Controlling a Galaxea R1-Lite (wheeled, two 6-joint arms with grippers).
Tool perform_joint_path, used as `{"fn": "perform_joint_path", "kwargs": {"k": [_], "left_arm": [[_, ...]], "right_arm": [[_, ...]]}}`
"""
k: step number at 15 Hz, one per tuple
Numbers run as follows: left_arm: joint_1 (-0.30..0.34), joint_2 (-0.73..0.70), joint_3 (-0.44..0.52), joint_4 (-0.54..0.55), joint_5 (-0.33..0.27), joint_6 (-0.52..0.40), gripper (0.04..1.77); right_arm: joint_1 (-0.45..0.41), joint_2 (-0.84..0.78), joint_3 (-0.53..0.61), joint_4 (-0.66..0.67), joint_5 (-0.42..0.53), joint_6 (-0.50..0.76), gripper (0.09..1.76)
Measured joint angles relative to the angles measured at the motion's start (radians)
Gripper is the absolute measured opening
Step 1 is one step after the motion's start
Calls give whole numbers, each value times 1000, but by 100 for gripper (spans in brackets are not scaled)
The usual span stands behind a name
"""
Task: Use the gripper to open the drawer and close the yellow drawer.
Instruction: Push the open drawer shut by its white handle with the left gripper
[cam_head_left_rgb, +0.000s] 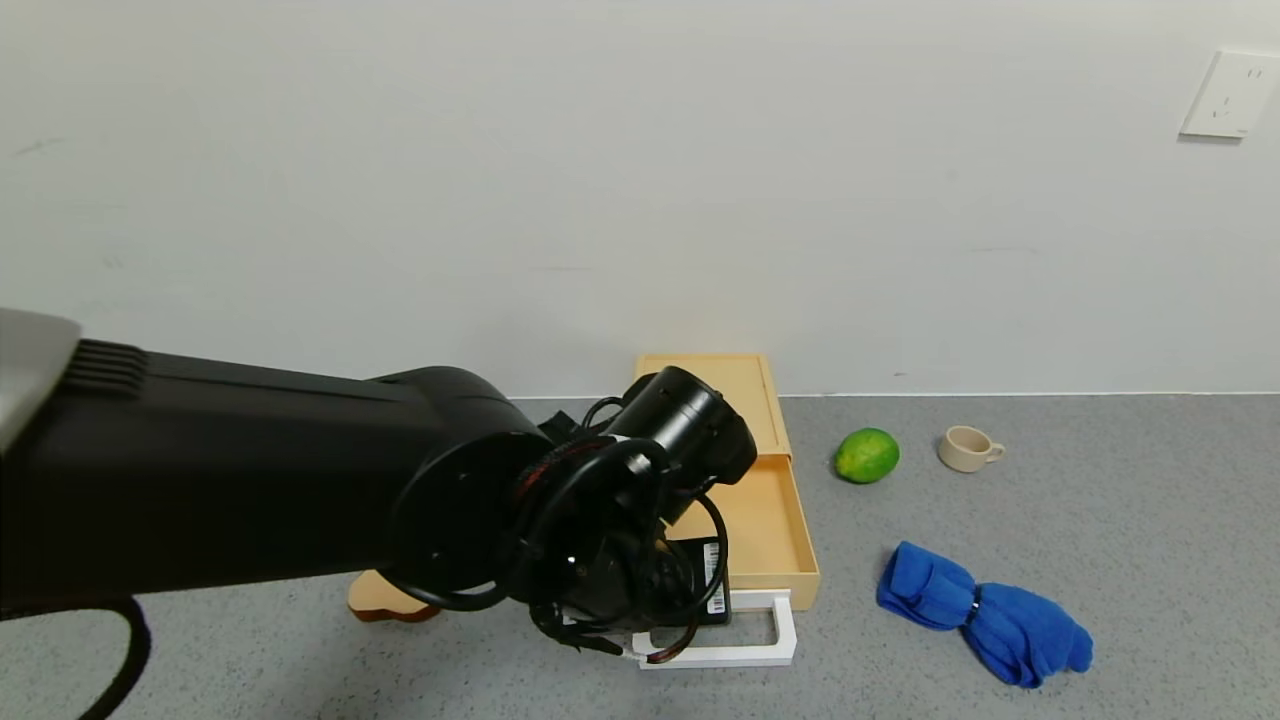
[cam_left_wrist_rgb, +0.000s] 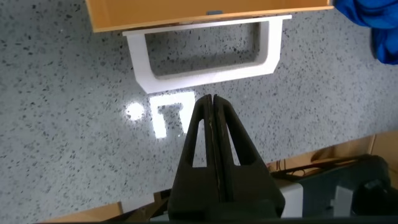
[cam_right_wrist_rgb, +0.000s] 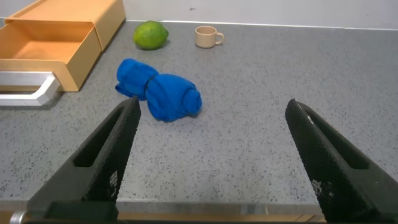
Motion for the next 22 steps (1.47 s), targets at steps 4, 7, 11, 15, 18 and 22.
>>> {"fn": "perform_joint_path", "kwargs": {"k": [4, 7, 11, 15, 18, 22], "left_arm": [[-39, 51, 47, -101, 68, -6, 11], [-66, 81, 84, -175, 150, -40, 11], [-100, 107, 147, -299, 231, -48, 11], [-127, 124, 197, -374, 311, -48, 11], [-138, 143, 202, -390, 337, -49, 11], [-137, 155, 193, -391, 336, -51, 11]], "right_arm": [[0, 0, 0, 0, 0, 0, 171], [0, 0, 0, 0, 0, 0, 171], [0, 0, 0, 0, 0, 0, 171], [0, 0, 0, 0, 0, 0, 171], [0, 0, 0, 0, 0, 0, 171], [0, 0, 0, 0, 0, 0, 171]]}}
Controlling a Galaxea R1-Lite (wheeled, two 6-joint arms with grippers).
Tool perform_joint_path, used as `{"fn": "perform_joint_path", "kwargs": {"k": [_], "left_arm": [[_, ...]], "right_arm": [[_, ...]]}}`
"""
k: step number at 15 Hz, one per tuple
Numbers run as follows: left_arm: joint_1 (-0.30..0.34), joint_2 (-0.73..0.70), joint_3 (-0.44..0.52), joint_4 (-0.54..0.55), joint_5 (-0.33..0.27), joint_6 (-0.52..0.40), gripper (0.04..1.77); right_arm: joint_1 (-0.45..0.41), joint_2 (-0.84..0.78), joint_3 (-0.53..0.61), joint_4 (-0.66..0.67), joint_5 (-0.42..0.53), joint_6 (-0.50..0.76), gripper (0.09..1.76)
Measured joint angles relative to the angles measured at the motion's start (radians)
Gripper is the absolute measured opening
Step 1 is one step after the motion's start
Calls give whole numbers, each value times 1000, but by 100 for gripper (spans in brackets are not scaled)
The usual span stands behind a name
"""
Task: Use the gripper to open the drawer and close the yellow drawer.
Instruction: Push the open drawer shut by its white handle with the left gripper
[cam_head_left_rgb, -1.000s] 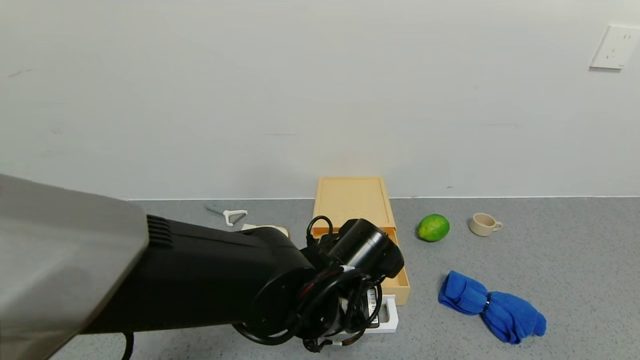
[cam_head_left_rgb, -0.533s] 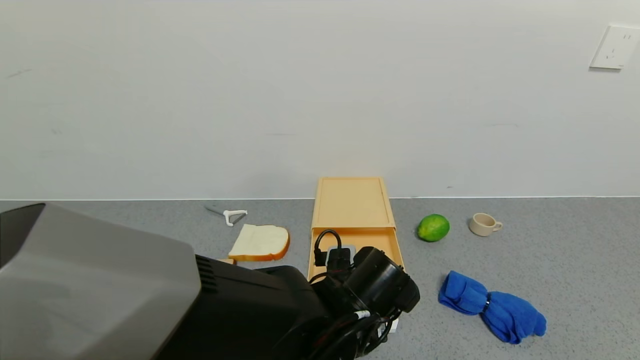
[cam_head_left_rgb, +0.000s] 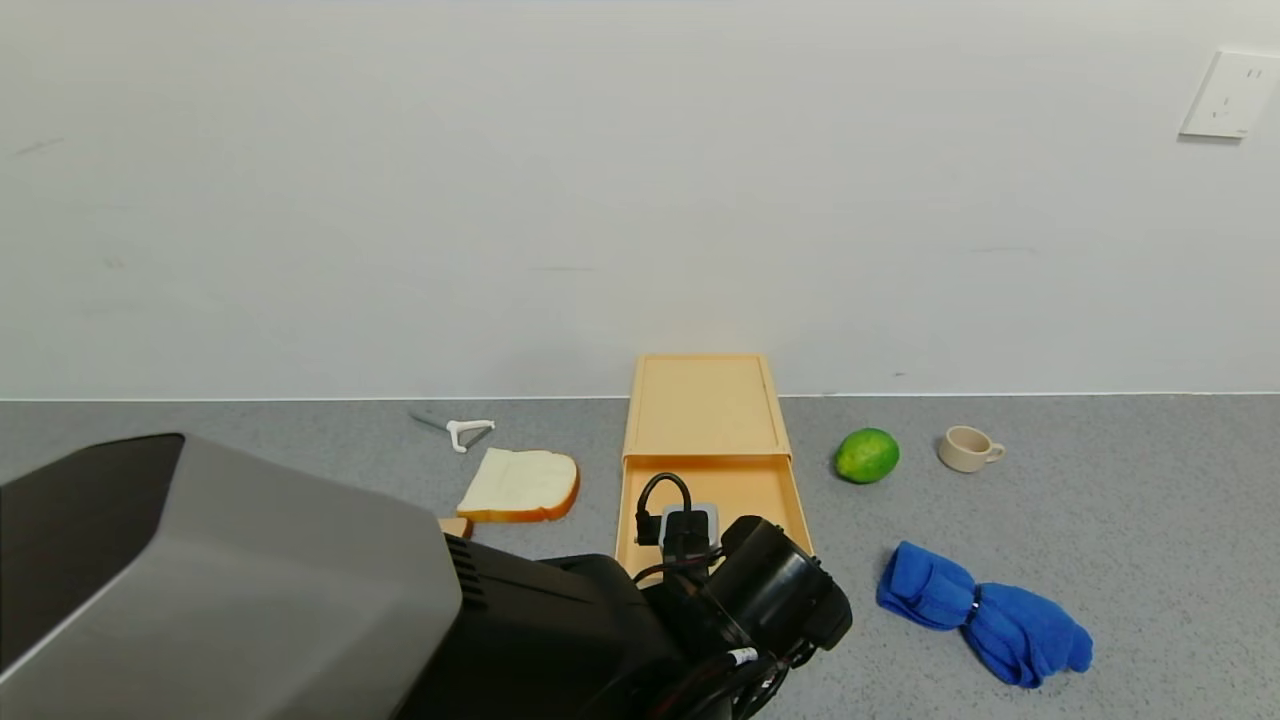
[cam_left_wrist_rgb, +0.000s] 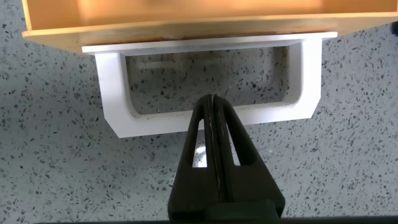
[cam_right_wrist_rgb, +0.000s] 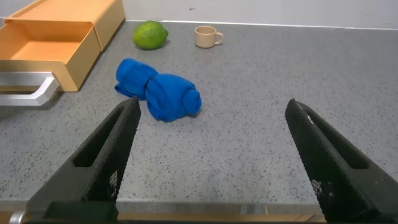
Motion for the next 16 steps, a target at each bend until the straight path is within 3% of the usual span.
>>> {"fn": "perform_joint_path", "kwargs": {"k": [16], "left_arm": [[43, 39, -57, -10, 1, 12, 11]], "right_arm": [[0, 0, 0, 0, 0, 0, 171]]}}
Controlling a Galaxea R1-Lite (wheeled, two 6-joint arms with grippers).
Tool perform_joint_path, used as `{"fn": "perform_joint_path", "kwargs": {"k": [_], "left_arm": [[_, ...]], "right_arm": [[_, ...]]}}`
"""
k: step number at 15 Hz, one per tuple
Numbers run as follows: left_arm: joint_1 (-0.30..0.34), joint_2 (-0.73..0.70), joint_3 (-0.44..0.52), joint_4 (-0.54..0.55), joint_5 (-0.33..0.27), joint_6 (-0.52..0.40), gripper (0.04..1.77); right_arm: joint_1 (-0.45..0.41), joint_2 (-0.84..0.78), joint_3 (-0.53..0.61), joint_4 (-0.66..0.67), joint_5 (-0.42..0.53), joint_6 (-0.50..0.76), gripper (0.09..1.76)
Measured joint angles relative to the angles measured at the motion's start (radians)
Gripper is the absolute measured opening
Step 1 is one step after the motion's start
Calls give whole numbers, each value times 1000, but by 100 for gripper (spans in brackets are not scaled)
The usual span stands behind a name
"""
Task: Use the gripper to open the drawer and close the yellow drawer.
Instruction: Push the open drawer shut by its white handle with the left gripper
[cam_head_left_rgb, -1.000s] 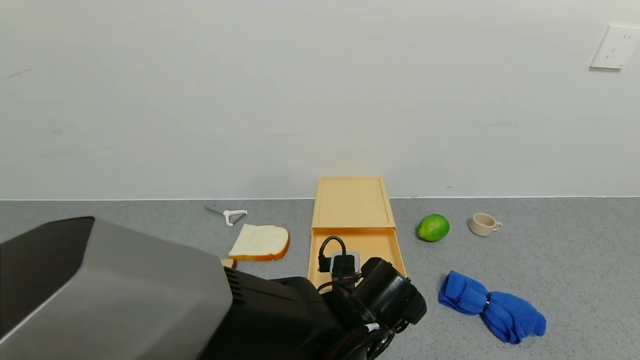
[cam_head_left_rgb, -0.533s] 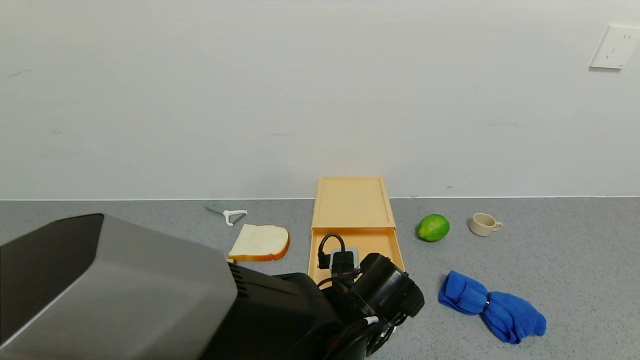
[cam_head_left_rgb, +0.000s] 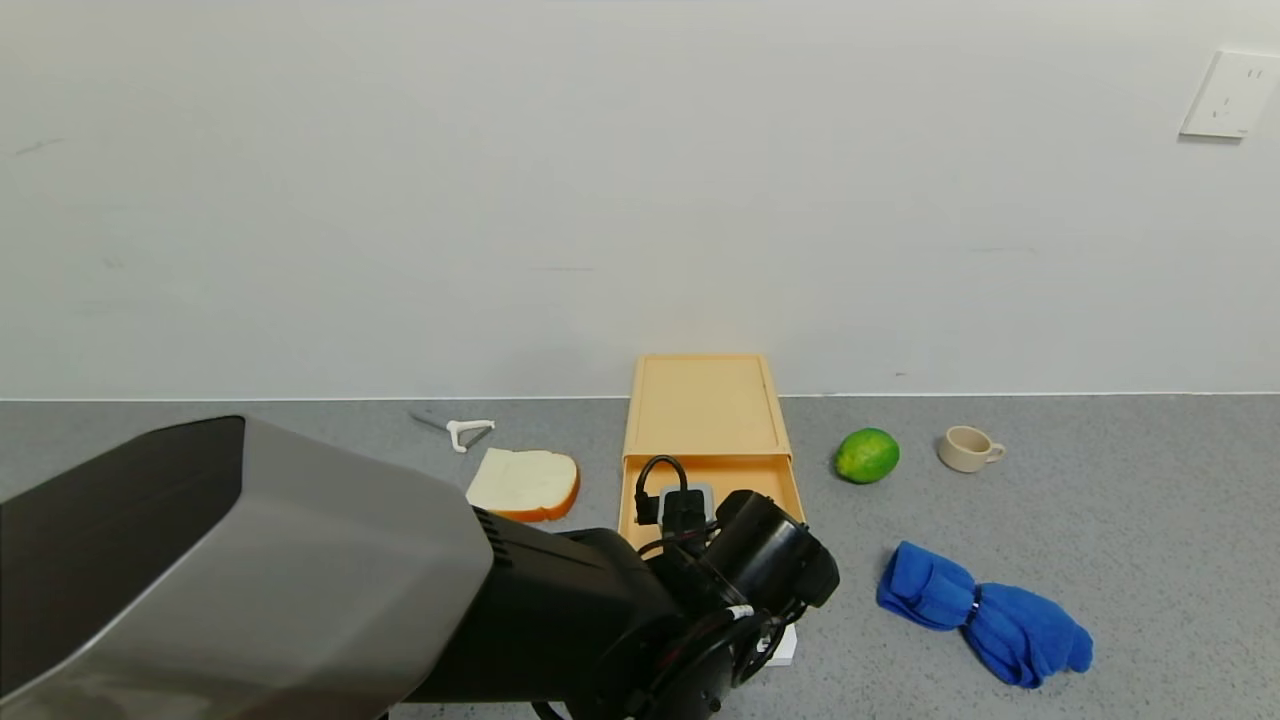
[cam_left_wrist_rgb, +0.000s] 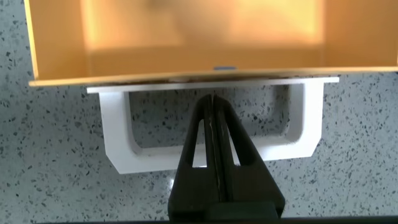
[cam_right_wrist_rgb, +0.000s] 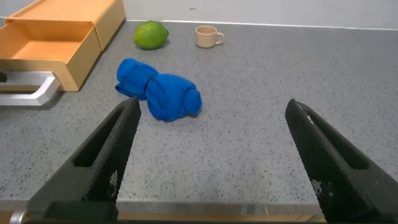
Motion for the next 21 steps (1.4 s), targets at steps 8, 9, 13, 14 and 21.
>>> {"fn": "perform_joint_path", "kwargs": {"k": [8, 9, 13, 14, 21], "left_arm": [[29, 22, -43, 2, -2, 24, 11], [31, 24, -48, 4, -2, 32, 11], [39, 30, -59, 0, -1, 45, 11], [44, 33, -62, 0, -3, 51, 11], [76, 50, -99, -2, -4, 91, 11]], "right_arm": [[0, 0, 0, 0, 0, 0, 171], [0, 0, 0, 0, 0, 0, 171], [0, 0, 0, 0, 0, 0, 171], [0, 0, 0, 0, 0, 0, 171], [0, 0, 0, 0, 0, 0, 171]]}}
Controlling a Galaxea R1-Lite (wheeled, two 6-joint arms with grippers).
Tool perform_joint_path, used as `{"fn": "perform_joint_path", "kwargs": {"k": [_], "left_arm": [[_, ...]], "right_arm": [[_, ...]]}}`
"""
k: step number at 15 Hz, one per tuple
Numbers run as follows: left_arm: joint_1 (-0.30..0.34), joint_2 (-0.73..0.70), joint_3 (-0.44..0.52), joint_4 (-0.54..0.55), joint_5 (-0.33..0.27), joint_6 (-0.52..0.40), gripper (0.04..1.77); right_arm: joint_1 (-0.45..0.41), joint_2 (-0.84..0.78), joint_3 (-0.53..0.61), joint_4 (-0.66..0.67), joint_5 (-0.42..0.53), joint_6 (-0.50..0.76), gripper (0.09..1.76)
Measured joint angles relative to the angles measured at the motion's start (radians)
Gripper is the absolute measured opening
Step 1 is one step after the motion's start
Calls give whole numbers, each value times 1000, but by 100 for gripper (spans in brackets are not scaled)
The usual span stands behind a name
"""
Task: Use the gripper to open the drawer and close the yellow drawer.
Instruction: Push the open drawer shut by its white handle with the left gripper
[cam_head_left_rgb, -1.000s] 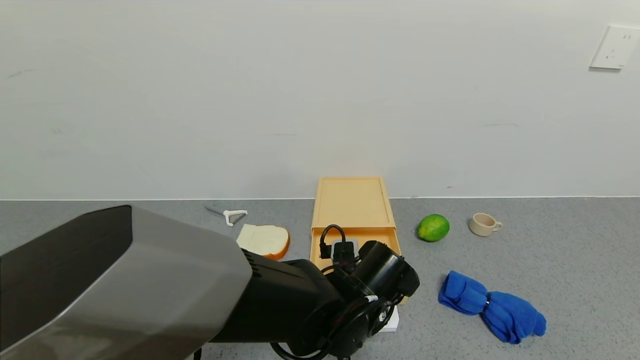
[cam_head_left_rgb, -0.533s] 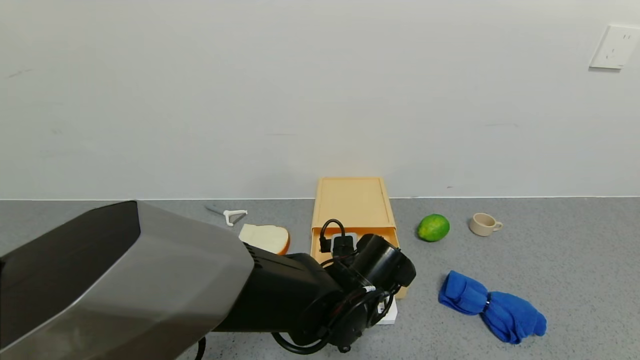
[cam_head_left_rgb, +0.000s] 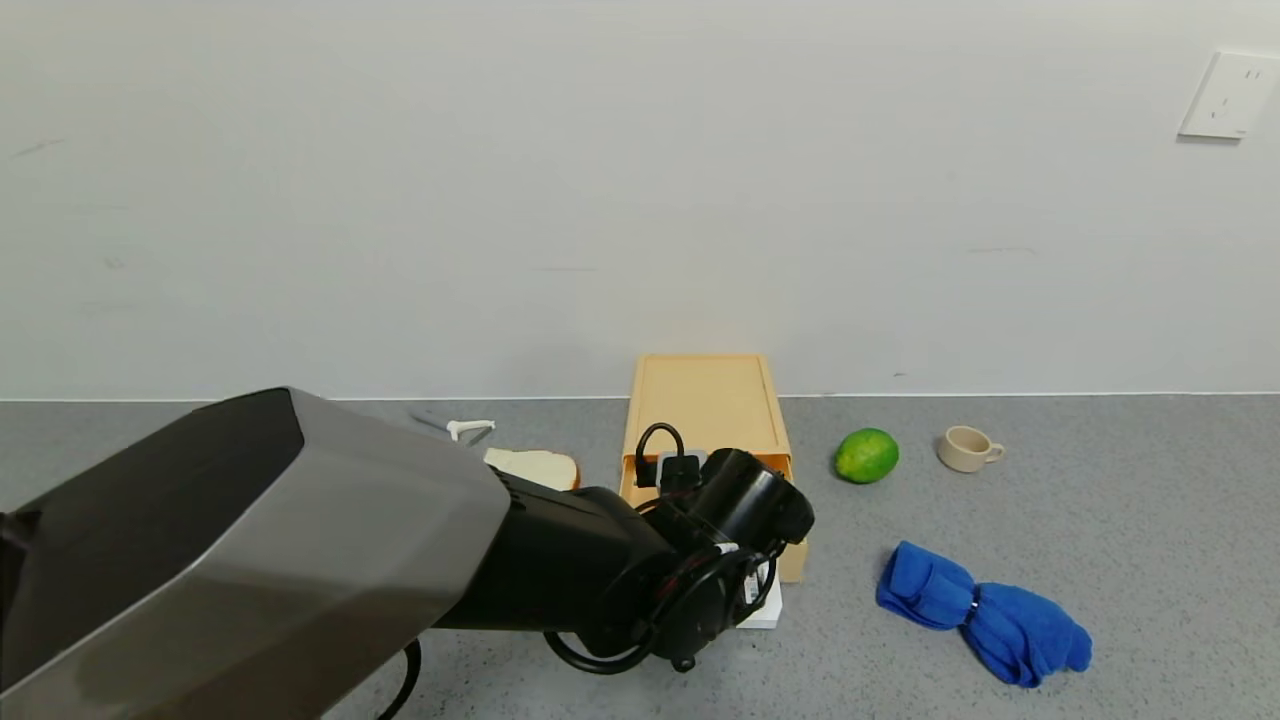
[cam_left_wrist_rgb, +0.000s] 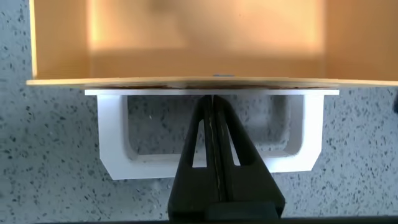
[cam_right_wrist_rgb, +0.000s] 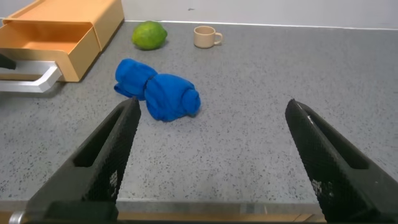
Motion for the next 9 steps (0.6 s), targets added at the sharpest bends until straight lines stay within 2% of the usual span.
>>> {"fn": "perform_joint_path", "kwargs": {"k": [9], "left_arm": [[55, 59, -101, 1, -9, 66, 11]], "right_arm": [[0, 0, 0, 0, 0, 0, 171]]}}
